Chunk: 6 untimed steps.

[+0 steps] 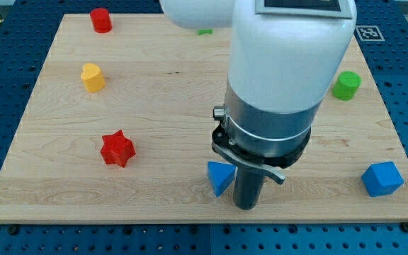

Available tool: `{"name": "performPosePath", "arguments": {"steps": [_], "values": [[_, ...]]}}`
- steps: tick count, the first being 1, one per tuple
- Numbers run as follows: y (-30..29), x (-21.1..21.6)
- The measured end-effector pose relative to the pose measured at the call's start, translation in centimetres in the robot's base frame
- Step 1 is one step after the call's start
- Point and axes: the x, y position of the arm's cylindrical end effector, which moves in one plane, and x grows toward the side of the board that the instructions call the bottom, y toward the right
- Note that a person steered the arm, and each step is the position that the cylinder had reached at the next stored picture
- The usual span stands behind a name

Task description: Push the triangle horizontally to the red star

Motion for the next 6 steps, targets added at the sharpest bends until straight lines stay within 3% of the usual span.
{"name": "performPosePath", "arguments": {"steps": [2, 5, 6], "values": [[-1.0, -1.1], [-9.1, -3.4], [-8.8, -1.2]]}}
